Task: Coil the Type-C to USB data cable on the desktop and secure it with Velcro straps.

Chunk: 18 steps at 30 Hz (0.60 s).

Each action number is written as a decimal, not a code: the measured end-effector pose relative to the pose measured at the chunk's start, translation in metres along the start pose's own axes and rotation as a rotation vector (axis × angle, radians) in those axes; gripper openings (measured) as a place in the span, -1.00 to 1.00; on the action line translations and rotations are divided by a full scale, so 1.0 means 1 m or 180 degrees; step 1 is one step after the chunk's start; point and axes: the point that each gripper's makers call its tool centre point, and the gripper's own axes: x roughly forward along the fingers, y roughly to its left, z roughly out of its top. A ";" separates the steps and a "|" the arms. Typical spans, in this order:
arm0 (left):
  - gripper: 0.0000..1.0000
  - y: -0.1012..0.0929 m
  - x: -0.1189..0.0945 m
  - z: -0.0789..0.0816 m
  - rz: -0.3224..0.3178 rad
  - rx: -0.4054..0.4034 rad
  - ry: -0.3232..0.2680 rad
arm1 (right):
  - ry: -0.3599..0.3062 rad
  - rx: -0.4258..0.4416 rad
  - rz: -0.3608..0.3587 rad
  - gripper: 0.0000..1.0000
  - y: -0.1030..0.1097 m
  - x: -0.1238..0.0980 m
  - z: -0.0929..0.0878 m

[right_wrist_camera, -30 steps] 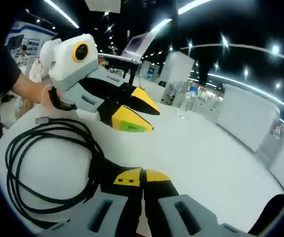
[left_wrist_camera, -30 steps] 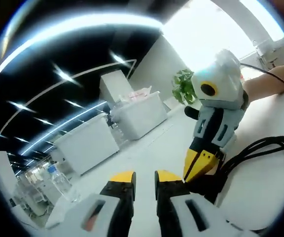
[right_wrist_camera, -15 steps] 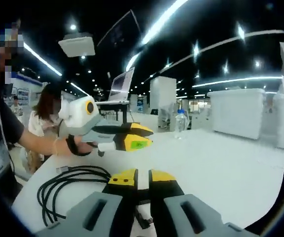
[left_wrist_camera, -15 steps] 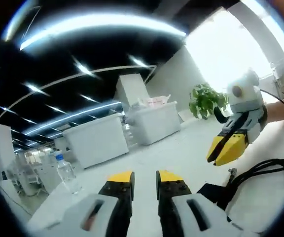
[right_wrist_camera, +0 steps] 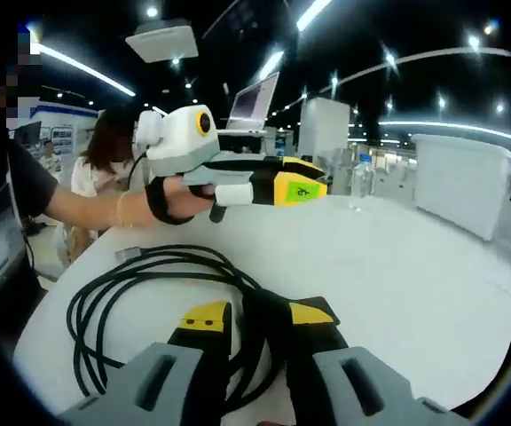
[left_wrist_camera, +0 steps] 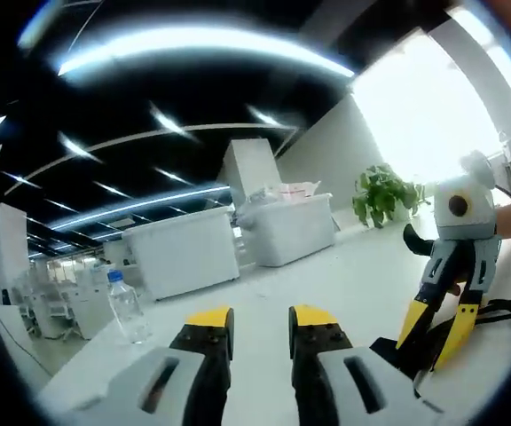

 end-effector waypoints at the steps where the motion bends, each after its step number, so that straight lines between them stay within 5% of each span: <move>1: -0.48 -0.001 0.000 0.000 -0.0011 0.0026 -0.0003 | 0.0006 0.0028 0.0005 -0.56 -0.001 0.000 0.000; 7: -0.48 -0.003 -0.002 0.007 -0.0002 0.0217 -0.0059 | 0.0037 0.0110 -0.0031 -0.73 -0.005 0.001 0.001; 18: -0.44 0.007 -0.004 0.011 0.0099 0.0151 -0.0084 | 0.0056 -0.0107 -0.0304 -0.86 -0.023 0.000 0.008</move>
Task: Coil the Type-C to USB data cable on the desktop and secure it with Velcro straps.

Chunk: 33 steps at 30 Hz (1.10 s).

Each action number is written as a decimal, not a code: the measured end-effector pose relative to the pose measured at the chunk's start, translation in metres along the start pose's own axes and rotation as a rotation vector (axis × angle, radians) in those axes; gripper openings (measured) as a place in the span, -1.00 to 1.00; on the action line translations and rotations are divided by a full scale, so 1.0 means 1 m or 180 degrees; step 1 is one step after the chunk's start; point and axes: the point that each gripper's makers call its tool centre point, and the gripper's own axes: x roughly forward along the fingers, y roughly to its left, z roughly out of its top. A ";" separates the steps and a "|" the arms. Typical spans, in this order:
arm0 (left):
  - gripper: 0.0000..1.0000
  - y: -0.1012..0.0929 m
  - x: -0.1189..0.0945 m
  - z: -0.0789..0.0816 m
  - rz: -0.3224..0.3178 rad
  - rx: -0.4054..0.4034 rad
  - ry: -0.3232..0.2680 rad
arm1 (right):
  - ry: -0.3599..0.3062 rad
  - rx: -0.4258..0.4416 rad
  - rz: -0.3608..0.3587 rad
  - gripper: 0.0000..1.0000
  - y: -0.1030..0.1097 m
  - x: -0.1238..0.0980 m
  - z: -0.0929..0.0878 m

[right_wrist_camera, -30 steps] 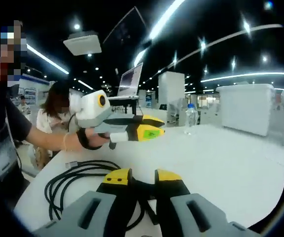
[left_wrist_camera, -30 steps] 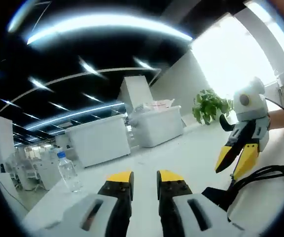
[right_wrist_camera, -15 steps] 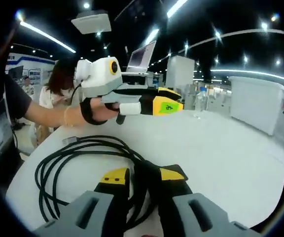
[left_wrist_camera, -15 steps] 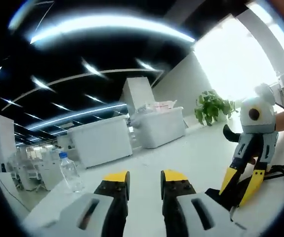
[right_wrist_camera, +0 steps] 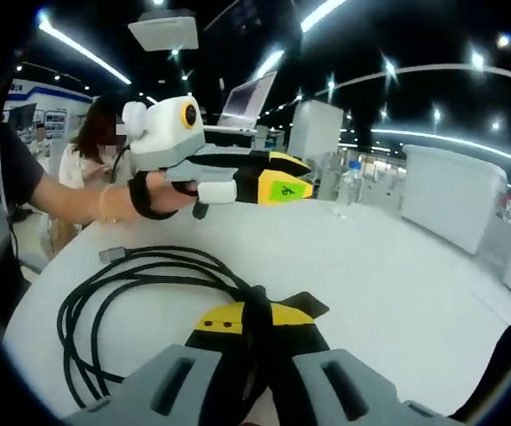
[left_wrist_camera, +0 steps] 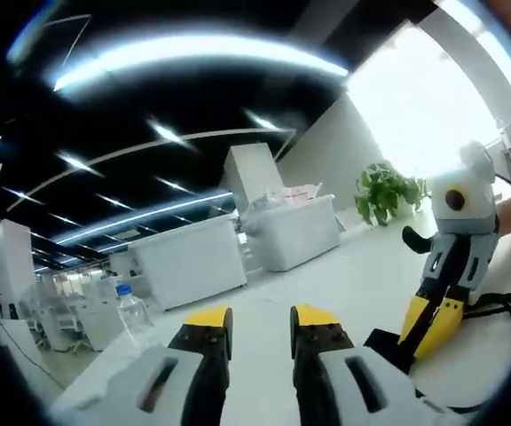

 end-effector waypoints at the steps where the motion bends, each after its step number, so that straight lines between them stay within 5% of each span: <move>1: -0.43 0.002 0.000 0.000 0.0012 -0.0009 -0.0002 | -0.0012 0.0018 -0.0048 -0.86 -0.004 0.000 0.000; 8: -0.29 0.012 0.000 -0.001 0.0090 -0.0158 0.0005 | -0.0382 0.0364 -0.0371 -0.87 -0.029 -0.001 0.027; 12: -0.26 0.020 -0.001 -0.001 0.0187 -0.0152 -0.0002 | -0.0419 0.0378 -0.0526 -0.87 -0.041 0.008 0.040; 21: -0.24 0.062 -0.013 0.001 0.0643 -0.0363 -0.0076 | -0.0540 0.0546 -0.0788 -0.88 -0.072 0.056 0.071; 26: -0.23 0.081 -0.018 -0.004 0.0841 -0.0552 -0.0070 | -0.0562 0.0752 -0.0941 -0.88 -0.090 0.088 0.073; 33: -0.23 0.080 -0.013 -0.009 0.0837 -0.0510 -0.0018 | -0.0495 0.0902 -0.1032 -0.87 -0.103 0.122 0.061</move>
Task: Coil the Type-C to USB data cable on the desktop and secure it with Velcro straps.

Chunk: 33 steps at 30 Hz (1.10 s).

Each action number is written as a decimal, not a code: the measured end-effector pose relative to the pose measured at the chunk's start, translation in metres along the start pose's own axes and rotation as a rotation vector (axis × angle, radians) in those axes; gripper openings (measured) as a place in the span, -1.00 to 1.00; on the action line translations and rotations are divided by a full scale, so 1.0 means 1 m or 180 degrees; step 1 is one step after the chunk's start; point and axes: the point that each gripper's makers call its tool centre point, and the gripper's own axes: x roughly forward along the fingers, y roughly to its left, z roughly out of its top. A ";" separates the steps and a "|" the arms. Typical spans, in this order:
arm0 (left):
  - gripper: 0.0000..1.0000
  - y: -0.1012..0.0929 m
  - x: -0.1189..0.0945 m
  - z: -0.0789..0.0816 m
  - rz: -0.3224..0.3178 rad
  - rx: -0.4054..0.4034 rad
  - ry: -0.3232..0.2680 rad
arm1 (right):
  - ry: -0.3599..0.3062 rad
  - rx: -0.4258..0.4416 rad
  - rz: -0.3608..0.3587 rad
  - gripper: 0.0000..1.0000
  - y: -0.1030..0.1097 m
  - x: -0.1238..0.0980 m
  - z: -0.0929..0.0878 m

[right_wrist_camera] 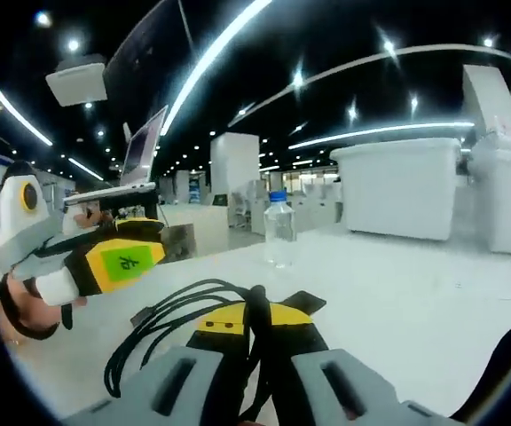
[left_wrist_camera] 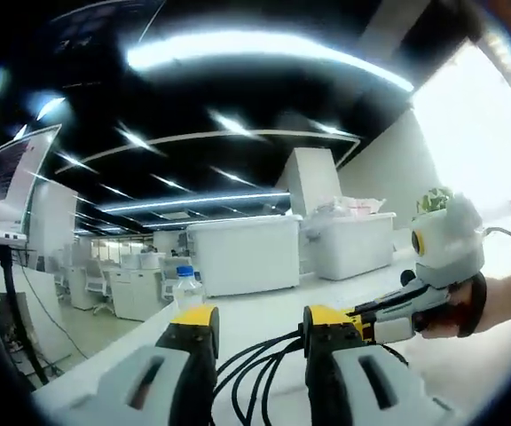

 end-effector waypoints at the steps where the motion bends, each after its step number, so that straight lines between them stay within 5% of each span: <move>1: -0.23 0.001 -0.001 0.000 0.0001 0.0021 0.0000 | 0.0011 0.0019 -0.0022 -0.86 -0.001 0.003 -0.003; 8: -0.23 0.000 -0.001 -0.002 0.0005 -0.0007 0.0021 | -0.0149 0.0397 -0.0057 -0.80 -0.005 0.003 -0.004; 15: -0.23 -0.004 -0.002 -0.004 -0.0038 -0.0010 0.0034 | -0.0209 0.0376 -0.0103 -0.80 -0.017 -0.028 0.006; 20: -0.23 -0.013 -0.003 -0.006 -0.0101 0.0036 0.0050 | -0.0338 0.0500 -0.0164 -0.76 -0.033 -0.073 0.013; 25: -0.23 -0.008 0.000 -0.005 -0.0117 -0.0053 0.0056 | -0.0443 0.0330 -0.0397 -0.73 -0.058 -0.125 0.016; 33: -0.23 -0.007 -0.002 -0.002 -0.0106 -0.0051 0.0032 | -0.0588 -0.0005 -0.0999 -0.54 -0.108 -0.212 0.021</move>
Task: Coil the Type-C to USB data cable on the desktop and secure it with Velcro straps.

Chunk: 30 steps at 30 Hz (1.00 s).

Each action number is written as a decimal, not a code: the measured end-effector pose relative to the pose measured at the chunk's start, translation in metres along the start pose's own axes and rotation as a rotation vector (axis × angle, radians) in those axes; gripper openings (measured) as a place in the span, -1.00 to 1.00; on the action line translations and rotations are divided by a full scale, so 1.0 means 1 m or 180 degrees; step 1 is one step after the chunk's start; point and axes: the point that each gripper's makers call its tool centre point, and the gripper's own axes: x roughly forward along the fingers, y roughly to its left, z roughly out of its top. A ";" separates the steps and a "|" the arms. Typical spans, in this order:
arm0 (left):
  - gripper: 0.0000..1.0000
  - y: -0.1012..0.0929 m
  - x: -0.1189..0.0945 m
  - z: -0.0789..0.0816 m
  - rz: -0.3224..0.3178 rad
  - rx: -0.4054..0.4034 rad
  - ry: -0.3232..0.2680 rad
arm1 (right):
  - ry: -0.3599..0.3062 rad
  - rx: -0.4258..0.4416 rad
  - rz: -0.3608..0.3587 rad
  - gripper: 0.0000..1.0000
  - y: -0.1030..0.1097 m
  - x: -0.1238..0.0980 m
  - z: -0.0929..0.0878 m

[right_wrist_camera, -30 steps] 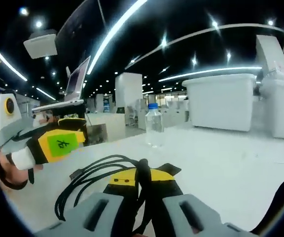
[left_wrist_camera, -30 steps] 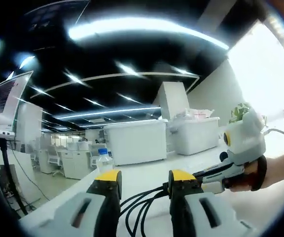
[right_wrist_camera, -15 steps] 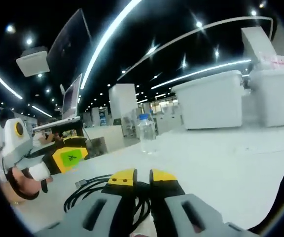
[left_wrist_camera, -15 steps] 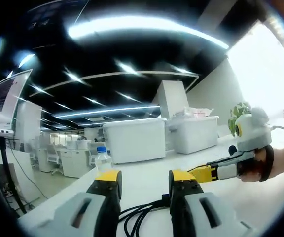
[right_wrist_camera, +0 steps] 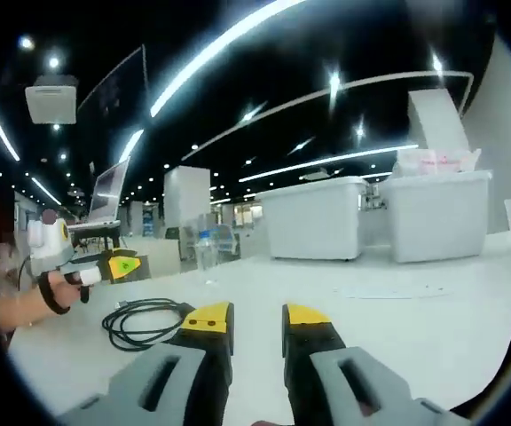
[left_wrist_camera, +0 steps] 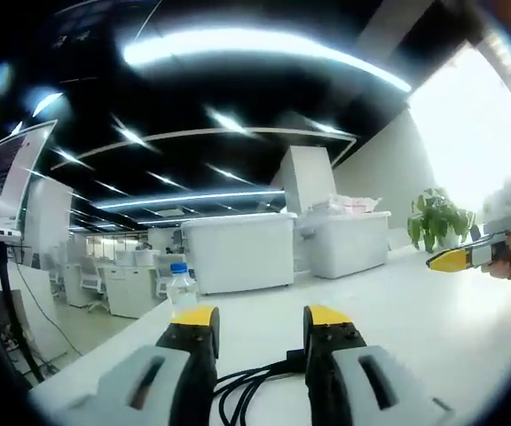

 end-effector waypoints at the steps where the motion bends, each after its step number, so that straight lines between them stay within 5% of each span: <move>1: -0.23 0.000 0.000 -0.001 -0.0001 0.0007 0.0004 | -0.0031 -0.0010 -0.0084 -0.51 -0.008 -0.006 0.003; 11: -0.19 -0.019 0.004 -0.008 -0.0163 0.0209 0.0064 | -0.0281 0.0075 -0.0450 -0.41 -0.047 -0.033 0.018; 21: -0.17 -0.023 0.004 -0.006 -0.0202 0.0240 0.0055 | -0.0254 0.0431 -0.0784 -0.16 -0.078 -0.050 -0.002; 30: -0.15 -0.028 0.002 -0.003 -0.0259 0.0224 0.0036 | -0.0286 0.0293 -0.0845 0.04 -0.073 -0.059 0.006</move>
